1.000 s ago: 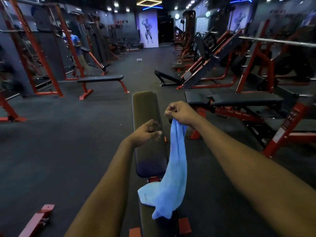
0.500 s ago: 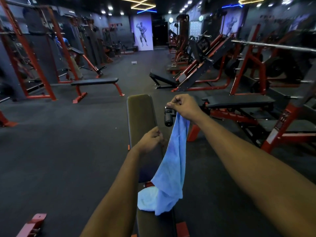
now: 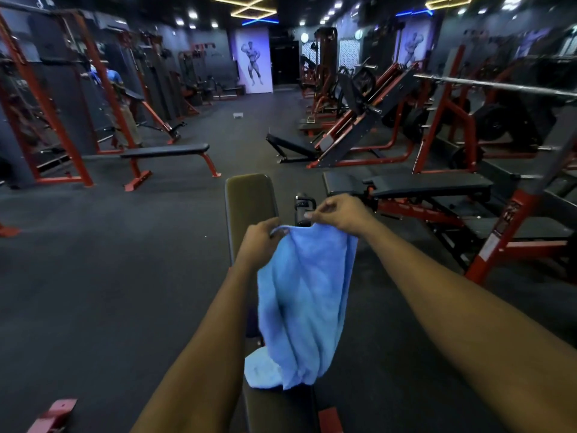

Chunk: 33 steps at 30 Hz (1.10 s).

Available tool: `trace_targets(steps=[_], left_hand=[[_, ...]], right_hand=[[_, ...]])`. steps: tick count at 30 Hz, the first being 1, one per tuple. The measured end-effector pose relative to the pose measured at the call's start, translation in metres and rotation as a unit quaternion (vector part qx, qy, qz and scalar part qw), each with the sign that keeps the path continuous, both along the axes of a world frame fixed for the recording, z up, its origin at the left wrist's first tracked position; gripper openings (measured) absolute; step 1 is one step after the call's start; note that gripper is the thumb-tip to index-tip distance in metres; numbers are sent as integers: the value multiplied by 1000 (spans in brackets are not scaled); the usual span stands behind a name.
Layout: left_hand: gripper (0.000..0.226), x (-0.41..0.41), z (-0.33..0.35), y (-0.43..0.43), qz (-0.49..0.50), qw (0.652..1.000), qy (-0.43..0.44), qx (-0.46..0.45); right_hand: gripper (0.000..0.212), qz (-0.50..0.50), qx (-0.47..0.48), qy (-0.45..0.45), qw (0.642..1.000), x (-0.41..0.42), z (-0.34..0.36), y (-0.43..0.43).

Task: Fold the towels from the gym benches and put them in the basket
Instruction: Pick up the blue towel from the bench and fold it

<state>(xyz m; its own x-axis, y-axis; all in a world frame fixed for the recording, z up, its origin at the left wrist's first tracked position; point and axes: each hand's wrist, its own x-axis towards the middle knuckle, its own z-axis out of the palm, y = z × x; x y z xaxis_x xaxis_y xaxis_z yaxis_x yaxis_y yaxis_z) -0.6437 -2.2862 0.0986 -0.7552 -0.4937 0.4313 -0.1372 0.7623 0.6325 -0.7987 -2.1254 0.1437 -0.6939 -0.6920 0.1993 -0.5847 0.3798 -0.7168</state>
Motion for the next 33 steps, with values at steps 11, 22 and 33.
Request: trace_targets(steps=[11,22,33], left_hand=[[42,-6,14,-24,19,998,-40,55],[8,-10,28,-20,-18,999,1,30],[30,-11,38,-15,-7,997,78,-11]], right_hand=[[23,82,-5,23,996,7,13,-31],[25,116,-64,-161,978,23,-41,-51],[7,115,-136,-194,965,37,-45,-55]])
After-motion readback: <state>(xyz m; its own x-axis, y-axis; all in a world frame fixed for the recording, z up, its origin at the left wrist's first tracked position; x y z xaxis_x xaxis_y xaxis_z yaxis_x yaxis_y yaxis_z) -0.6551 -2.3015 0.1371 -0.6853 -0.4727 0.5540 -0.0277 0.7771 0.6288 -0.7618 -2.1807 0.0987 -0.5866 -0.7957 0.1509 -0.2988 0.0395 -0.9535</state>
